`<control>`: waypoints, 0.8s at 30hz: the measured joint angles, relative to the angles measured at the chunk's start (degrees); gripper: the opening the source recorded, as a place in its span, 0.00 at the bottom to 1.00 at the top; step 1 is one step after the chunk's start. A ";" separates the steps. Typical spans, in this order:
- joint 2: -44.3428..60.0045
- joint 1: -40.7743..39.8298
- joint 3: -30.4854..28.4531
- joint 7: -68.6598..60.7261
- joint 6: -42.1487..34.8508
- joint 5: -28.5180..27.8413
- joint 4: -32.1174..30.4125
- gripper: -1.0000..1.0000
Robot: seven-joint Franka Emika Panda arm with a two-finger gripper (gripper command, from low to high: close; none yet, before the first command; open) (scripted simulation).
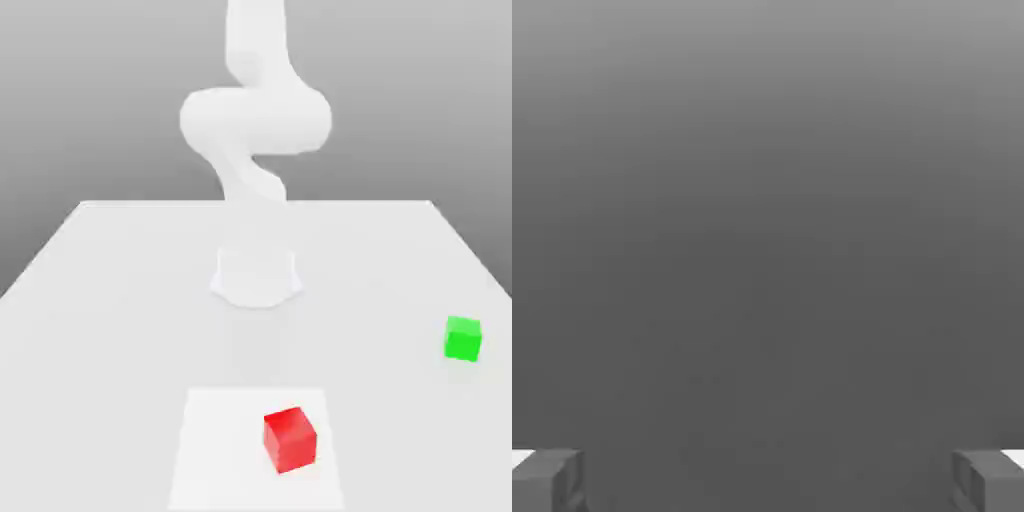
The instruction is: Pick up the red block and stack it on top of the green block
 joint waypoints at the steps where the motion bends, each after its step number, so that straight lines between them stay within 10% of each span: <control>1: 1.85 -0.53 0.62 2.32 0.92 0.53 -0.74 0.50; 24: 41.52 -8.83 13.78 61.44 20.83 -2.05 -16.53 0.50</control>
